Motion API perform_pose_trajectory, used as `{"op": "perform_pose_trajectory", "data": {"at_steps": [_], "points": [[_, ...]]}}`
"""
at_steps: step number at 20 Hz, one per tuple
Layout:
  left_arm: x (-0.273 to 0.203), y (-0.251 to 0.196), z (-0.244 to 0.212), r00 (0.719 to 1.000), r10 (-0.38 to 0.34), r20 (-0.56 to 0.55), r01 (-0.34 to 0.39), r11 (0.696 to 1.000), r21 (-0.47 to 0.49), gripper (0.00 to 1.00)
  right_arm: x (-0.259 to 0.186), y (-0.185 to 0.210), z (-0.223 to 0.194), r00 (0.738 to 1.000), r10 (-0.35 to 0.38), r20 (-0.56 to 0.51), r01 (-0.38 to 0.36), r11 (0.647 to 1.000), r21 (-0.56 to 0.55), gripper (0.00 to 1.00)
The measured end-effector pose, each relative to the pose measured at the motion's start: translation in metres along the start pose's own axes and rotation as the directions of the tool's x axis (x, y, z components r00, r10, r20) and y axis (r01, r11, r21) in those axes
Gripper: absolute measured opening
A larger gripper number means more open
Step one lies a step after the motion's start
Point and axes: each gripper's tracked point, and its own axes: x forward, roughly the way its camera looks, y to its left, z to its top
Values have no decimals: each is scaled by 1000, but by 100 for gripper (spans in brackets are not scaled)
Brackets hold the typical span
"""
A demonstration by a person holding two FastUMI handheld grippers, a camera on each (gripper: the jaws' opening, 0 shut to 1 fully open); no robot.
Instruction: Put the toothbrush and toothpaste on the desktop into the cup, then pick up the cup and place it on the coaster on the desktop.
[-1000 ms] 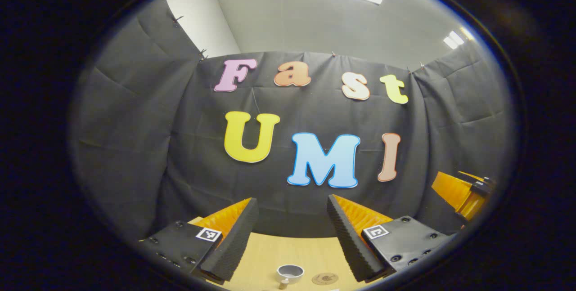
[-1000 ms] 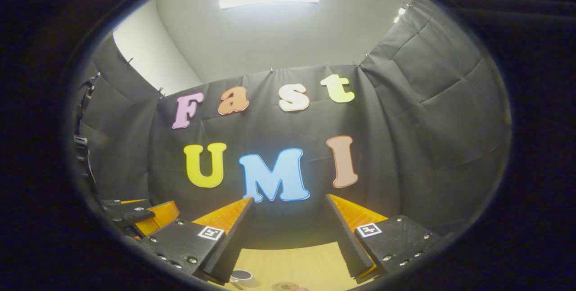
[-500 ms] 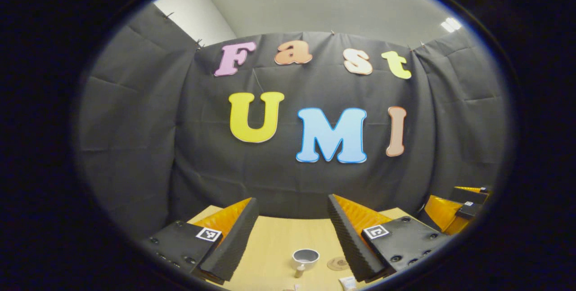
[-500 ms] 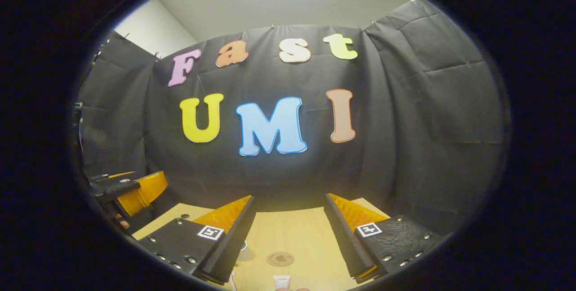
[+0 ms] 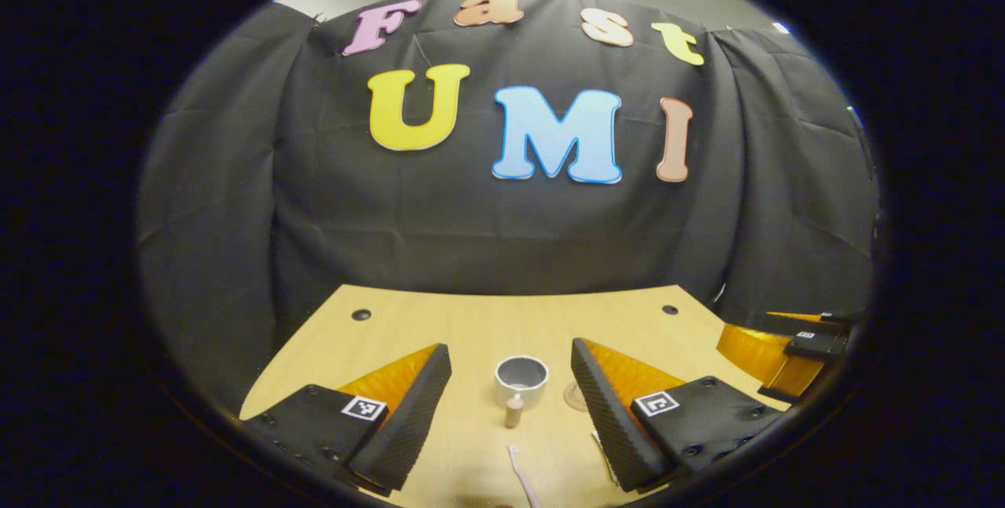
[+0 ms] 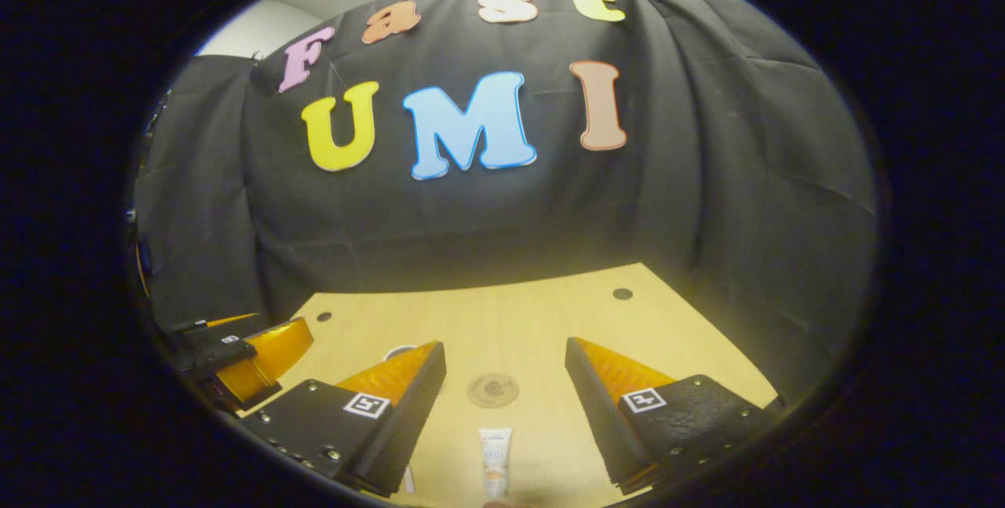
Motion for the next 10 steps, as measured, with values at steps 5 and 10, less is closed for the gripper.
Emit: {"op": "perform_pose_trajectory", "data": {"at_steps": [5,10], "points": [[8,-3,-62,989,-5,-148,5,1000,-1,99,6,3,-55,984,20,-175,-20,1000,4,92],[8,-3,-127,955,-10,-297,0,999,-33,100,14,3,-100,951,32,-308,-34,999,-1,92]]}}
